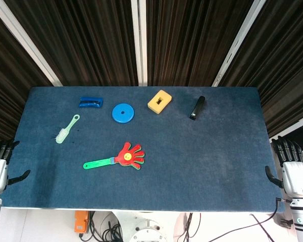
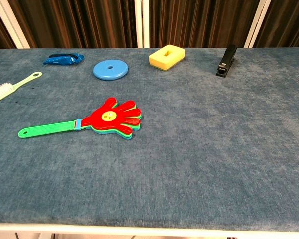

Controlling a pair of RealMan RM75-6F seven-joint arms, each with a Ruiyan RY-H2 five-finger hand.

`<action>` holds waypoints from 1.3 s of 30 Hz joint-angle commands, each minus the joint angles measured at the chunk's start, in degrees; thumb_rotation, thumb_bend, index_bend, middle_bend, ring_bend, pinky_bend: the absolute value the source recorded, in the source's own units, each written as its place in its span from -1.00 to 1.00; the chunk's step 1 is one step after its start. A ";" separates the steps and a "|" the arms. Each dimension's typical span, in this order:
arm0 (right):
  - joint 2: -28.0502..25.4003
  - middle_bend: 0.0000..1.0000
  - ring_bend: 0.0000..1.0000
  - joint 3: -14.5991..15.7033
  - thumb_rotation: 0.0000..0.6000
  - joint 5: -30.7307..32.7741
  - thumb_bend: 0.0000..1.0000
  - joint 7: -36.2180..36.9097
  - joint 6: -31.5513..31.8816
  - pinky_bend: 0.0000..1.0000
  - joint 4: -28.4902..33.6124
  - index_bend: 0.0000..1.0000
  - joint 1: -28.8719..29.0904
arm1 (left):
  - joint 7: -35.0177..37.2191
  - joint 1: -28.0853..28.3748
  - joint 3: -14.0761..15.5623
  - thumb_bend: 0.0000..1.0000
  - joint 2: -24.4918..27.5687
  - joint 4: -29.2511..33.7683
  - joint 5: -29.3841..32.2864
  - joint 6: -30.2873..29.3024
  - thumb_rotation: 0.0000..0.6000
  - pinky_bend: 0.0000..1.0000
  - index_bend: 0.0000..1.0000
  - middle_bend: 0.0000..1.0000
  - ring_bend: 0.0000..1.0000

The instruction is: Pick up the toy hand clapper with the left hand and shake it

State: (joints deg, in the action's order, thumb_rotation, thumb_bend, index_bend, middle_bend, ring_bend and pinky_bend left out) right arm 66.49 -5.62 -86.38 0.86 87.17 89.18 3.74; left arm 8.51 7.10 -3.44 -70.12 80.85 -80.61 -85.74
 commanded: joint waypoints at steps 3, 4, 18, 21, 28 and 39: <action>0.06 -1.00 -1.00 -0.04 1.00 -0.03 -0.37 -0.12 -0.03 -1.00 0.17 -1.00 0.18 | 0.05 -0.07 -0.06 -0.73 0.05 0.27 -0.58 0.07 1.00 -0.91 -0.75 -0.86 -1.00; 0.10 -1.00 -1.00 0.07 1.00 -0.10 -0.37 -0.22 -0.13 -1.00 0.14 -1.00 0.21 | -0.05 -0.08 -0.02 -0.73 0.11 0.46 -0.81 0.10 1.00 -0.91 -0.75 -0.86 -1.00; -0.74 -1.00 -1.00 -0.10 1.00 0.30 -0.37 -0.81 -0.19 -1.00 0.61 -1.00 0.39 | 0.81 4.11 0.29 -0.77 0.35 5.82 -4.48 6.37 1.00 -0.90 -0.75 -0.85 -1.00; -0.76 -1.00 -1.00 -0.14 1.00 0.57 -0.37 -0.94 -0.26 -1.00 0.54 -1.00 0.38 | 0.95 6.34 -0.15 -0.77 -1.19 6.29 -5.14 8.89 1.00 -0.89 -0.75 -0.83 -1.00; -1.08 -1.00 -1.00 -0.50 1.00 1.05 -0.37 -0.64 0.25 -1.00 0.50 -1.00 0.19 | 0.82 11.80 -2.37 -0.83 -5.48 9.71 -3.06 15.81 1.00 -0.87 -0.65 -0.80 -1.00; -1.56 -1.00 -1.00 -0.68 1.00 1.11 -0.37 0.24 0.31 -1.00 0.20 -1.00 0.28 | -6.75 16.35 -2.73 -0.83 -15.08 9.26 3.41 23.17 1.00 -0.87 -0.59 -0.76 -1.00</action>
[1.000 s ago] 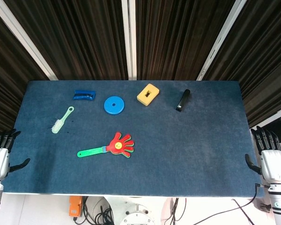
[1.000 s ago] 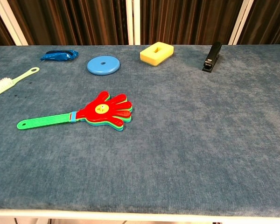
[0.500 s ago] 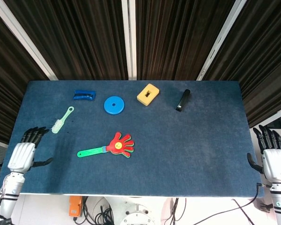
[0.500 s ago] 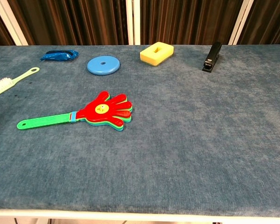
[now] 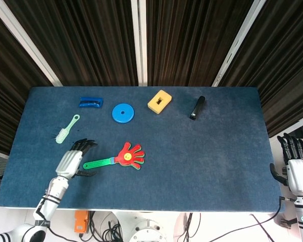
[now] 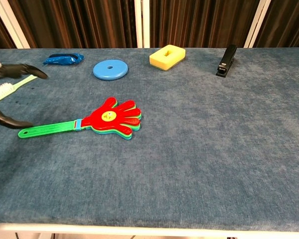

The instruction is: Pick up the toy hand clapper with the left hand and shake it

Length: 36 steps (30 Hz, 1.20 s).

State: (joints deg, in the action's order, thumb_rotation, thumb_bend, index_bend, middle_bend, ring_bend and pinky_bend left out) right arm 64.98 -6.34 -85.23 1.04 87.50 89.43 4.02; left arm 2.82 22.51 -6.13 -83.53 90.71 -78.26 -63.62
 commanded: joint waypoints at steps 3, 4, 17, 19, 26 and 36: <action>-0.16 -1.00 -1.00 0.14 1.00 0.00 -0.37 0.41 -0.06 -1.00 -0.30 -1.00 -0.08 | -1.41 1.81 -0.61 -0.83 -3.53 -1.52 2.21 1.87 1.00 -0.87 -0.57 -0.75 -1.00; -0.18 -1.00 -1.00 0.14 1.00 0.09 -0.37 0.60 -0.05 -1.00 -0.45 -1.00 -0.13 | -1.52 2.17 -0.93 -0.83 -4.30 -1.99 2.82 2.21 1.00 -0.87 -0.56 -0.75 -1.00; -0.34 -1.00 -1.00 -0.09 1.00 0.88 -0.37 2.28 -0.30 -1.00 -1.82 -1.00 -0.24 | -5.78 5.17 -3.40 -0.81 -11.44 -5.64 11.55 5.53 1.00 -0.88 -0.50 -0.71 -1.00; -0.31 -1.00 -1.00 -0.09 1.00 0.96 -0.37 2.44 -0.42 -1.00 -1.96 -1.00 -0.21 | -6.74 5.41 -3.78 -0.81 -12.11 -5.98 13.12 5.65 1.00 -0.88 -0.49 -0.71 -1.00; -0.14 -1.00 -1.00 -0.12 1.00 1.17 -0.37 2.79 -0.59 -1.00 -2.46 -1.00 -0.18 | -8.26 6.73 -4.73 -0.81 -13.88 -8.24 16.05 6.82 1.00 -0.88 -0.47 -0.71 -1.00; -0.33 -1.00 -1.00 -0.17 1.00 1.45 -0.37 2.82 -1.38 -1.00 -2.59 -1.00 0.18 | -8.43 7.67 -6.47 -0.75 -15.04 -12.18 17.48 6.02 1.00 -0.88 -0.43 -0.71 -1.00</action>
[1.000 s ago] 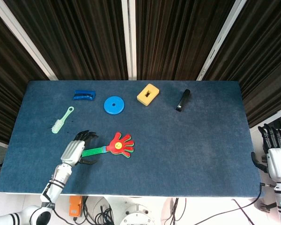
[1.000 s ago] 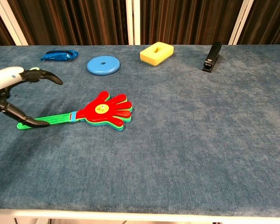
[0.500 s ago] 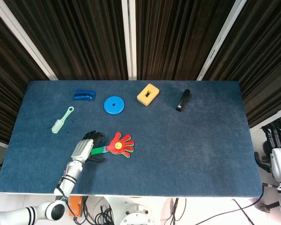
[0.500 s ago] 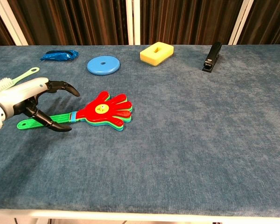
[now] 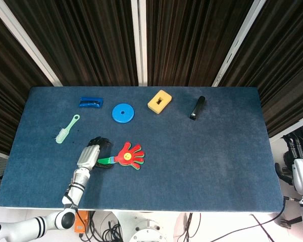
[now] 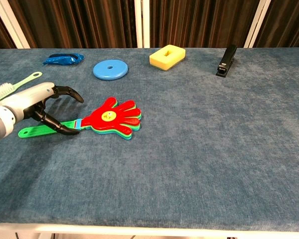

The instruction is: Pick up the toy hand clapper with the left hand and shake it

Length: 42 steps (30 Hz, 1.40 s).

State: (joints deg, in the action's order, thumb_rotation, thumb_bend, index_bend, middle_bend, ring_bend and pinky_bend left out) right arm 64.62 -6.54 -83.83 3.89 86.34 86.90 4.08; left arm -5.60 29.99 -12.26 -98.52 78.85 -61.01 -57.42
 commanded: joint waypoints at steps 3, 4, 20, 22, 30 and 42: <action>0.19 -1.00 -1.00 0.01 1.00 0.20 -0.37 -0.05 -0.66 -1.00 -0.12 -1.00 0.34 | -0.39 0.59 -0.80 -0.70 0.02 -0.84 0.67 -0.13 1.00 -0.88 -0.42 -0.71 -1.00; 0.23 -1.00 -1.00 0.01 1.00 0.25 -0.37 -0.09 -0.76 -1.00 -0.11 -1.00 0.40 | -0.65 0.75 -0.92 -0.68 0.05 -1.04 0.97 -0.01 1.00 -0.88 -0.41 -0.71 -1.00; 0.20 -1.00 -1.00 0.07 1.00 0.53 -0.36 -0.38 -0.69 -1.00 0.06 -1.00 0.28 | -0.24 2.83 1.02 -0.55 2.25 -0.78 -2.84 2.64 1.00 -0.89 -0.25 -0.71 -1.00; 0.22 -1.00 -1.00 0.06 1.00 0.62 -0.36 -0.32 -0.70 -1.00 -0.03 -1.00 0.25 | -1.20 3.08 1.30 -0.53 2.21 -1.15 -2.85 2.62 1.00 -0.90 -0.24 -0.72 -1.00; 0.23 -1.00 -1.00 -0.02 1.00 0.90 -0.36 -0.06 -0.72 -1.00 -0.20 -1.00 0.18 | -6.45 3.89 3.07 -0.51 2.19 -3.10 -4.72 1.10 1.00 -0.96 -0.24 -0.76 -1.00; 0.53 -1.00 -1.00 -0.03 1.00 0.85 -0.36 -0.21 -0.58 -1.00 -0.27 -1.00 0.17 | -5.30 4.75 3.77 -0.51 5.40 -1.76 -5.81 3.33 1.00 -0.96 -0.24 -0.76 -1.00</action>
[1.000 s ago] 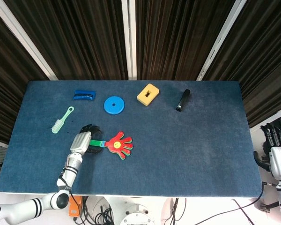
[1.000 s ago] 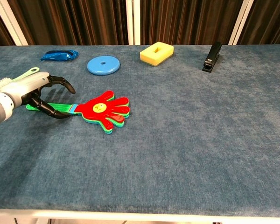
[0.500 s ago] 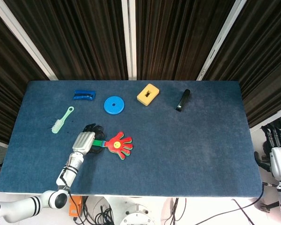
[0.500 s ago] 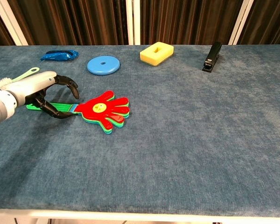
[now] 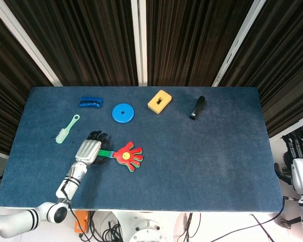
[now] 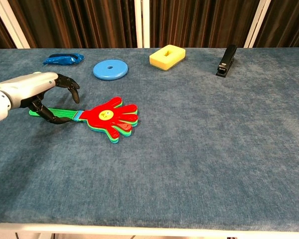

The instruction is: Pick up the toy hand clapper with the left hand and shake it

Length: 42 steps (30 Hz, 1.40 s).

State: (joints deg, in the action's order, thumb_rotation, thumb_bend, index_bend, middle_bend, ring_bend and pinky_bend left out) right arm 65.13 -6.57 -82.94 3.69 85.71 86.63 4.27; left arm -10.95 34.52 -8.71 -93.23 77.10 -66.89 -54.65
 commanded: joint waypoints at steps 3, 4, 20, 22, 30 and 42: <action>0.06 -1.00 -1.00 0.00 1.00 -0.01 -0.36 -0.05 0.00 -1.00 0.01 -1.00 0.01 | -0.24 0.70 0.69 -0.51 0.16 -0.19 0.12 1.68 1.00 -0.97 -0.24 -0.77 -1.00; 0.08 -1.00 -1.00 0.00 1.00 0.00 -0.36 -0.07 -0.05 -1.00 -0.01 -1.00 0.02 | -0.39 0.83 0.84 -0.51 0.13 -0.26 0.01 1.81 1.00 -0.97 -0.24 -0.77 -1.00; 0.06 -1.00 -1.00 -0.04 1.00 0.18 -0.36 -0.06 -0.24 -1.00 -0.11 -1.00 0.07 | 2.78 1.80 1.39 -0.51 -0.71 -2.54 -2.80 2.05 1.00 -0.99 -0.24 -0.80 -1.00; 0.06 -1.00 -1.00 -0.07 1.00 0.17 -0.35 -0.03 -0.17 -1.00 -0.17 -1.00 0.06 | 2.84 1.91 1.34 -0.51 -0.90 -2.83 -2.49 2.35 1.00 -0.99 -0.24 -0.80 -1.00; 0.02 -1.00 -1.00 -0.13 1.00 0.42 -0.36 -0.12 -0.53 -1.00 -0.12 -1.00 0.19 | 2.57 2.22 1.31 -0.51 -1.02 -3.14 -2.37 2.41 1.00 -0.99 -0.11 -0.80 -1.00; -0.01 -1.00 -1.00 -0.12 1.00 0.63 -0.35 -0.07 -0.69 -1.00 -0.08 -1.00 0.17 | 3.40 1.92 1.02 -0.47 -1.30 -2.56 -2.49 1.18 1.00 -0.99 0.22 -0.77 -1.00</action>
State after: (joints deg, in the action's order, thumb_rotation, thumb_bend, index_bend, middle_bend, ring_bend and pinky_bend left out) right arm 65.12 -6.69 -82.32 3.62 85.01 86.55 4.44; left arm -7.72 36.52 -7.58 -94.49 74.44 -69.31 -53.28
